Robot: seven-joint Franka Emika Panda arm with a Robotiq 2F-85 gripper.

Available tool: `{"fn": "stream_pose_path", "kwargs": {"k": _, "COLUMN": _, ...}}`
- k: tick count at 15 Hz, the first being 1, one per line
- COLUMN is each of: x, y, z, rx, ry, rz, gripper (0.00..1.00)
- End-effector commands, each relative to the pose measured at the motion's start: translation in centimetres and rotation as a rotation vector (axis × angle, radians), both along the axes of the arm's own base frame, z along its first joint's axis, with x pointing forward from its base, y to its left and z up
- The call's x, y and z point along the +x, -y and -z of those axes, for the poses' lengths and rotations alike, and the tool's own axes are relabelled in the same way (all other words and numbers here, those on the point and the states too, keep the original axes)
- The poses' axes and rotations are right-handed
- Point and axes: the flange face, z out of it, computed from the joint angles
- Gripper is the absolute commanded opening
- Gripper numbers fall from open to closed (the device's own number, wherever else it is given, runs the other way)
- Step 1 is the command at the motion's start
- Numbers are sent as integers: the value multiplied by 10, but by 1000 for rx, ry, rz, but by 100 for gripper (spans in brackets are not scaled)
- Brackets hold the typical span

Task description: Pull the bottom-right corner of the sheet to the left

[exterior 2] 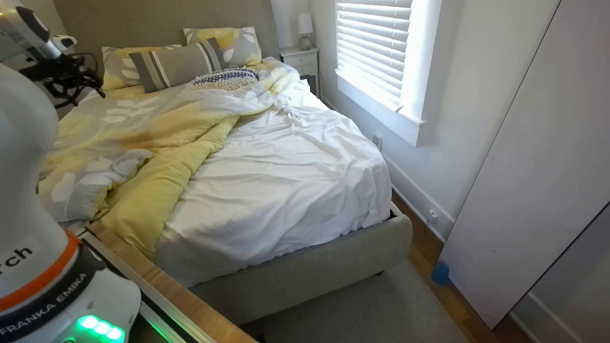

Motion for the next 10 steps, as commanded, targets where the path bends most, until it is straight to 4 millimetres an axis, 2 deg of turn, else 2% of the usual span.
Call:
{"fn": "stream_pose_path", "kwargs": {"k": 1, "x": 52, "y": 65, "z": 13, "rx": -54, "ry": 9, "rz": 203, "gripper": 100}}
{"fn": "stream_pose_path", "kwargs": {"k": 5, "x": 97, "y": 144, "z": 20, "rx": -89, "ry": -11, "rz": 438, "gripper": 100}}
{"fn": "stream_pose_path", "kwargs": {"k": 7, "x": 111, "y": 180, "z": 21, "rx": -87, "ry": -21, "rz": 553, "gripper": 100}}
{"fn": "stream_pose_path", "kwargs": {"k": 10, "x": 122, "y": 225, "z": 20, "rx": -62, "ry": -49, "rz": 709, "gripper": 100}}
